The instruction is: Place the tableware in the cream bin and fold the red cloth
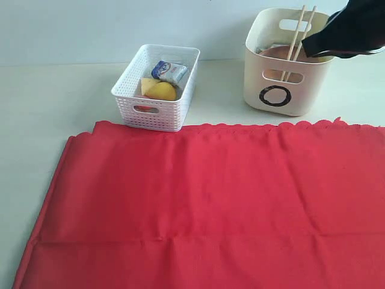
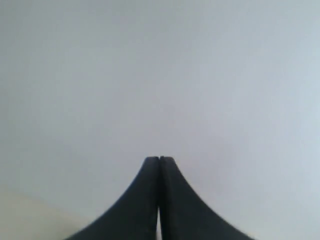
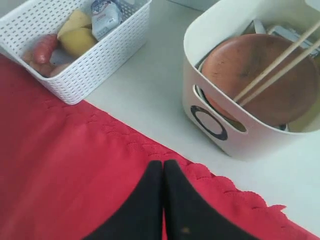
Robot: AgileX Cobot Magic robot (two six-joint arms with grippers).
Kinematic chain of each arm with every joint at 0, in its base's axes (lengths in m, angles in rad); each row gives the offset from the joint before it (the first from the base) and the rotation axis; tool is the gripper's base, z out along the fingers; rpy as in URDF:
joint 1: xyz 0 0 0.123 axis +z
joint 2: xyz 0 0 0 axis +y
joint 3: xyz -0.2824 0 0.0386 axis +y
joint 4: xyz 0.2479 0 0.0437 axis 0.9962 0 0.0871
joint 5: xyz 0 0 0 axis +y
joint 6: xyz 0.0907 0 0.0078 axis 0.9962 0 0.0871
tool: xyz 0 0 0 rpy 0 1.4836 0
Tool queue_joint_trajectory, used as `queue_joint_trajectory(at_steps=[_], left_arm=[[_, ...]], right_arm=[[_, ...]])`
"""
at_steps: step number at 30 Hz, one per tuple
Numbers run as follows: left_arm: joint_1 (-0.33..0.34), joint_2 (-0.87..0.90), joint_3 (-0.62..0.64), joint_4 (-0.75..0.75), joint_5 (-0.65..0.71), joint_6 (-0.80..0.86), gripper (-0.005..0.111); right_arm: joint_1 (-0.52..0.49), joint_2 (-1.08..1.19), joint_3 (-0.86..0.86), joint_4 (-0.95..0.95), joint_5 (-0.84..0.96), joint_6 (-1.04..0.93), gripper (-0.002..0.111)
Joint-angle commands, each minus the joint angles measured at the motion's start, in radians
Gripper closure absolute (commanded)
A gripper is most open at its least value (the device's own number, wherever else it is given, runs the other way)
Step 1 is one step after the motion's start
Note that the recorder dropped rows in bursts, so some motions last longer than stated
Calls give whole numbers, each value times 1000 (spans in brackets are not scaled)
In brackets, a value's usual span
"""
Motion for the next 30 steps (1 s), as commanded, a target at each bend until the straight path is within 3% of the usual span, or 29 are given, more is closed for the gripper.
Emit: queue_joint_trajectory(at_steps=[1,5,15,17,21,26,30], left_arm=[[-7,-5,-32,146,-107,-105,106],[-7,111,-120,294,104,-234,106],[-7,679,-125,668,60,-518,100],[-7,777,-128,770,12,-594,93],[-7,1008,-156,964,-83,-722,66],[-7,1243,-207,979,-92,-727,36],[-7,1399,-239,1049,-195,-725,25]], right_arm=[[-1,-9,3,33,10,-49,108],[61,0,3,39,36,-122,108],[298,159,3,-35,76,-126,108],[313,192,3,-35,76,-122,108],[318,251,3,-35,74,-119,108],[318,288,3,-35,74,-119,108],[318,286,1,-33,71,-119,108]])
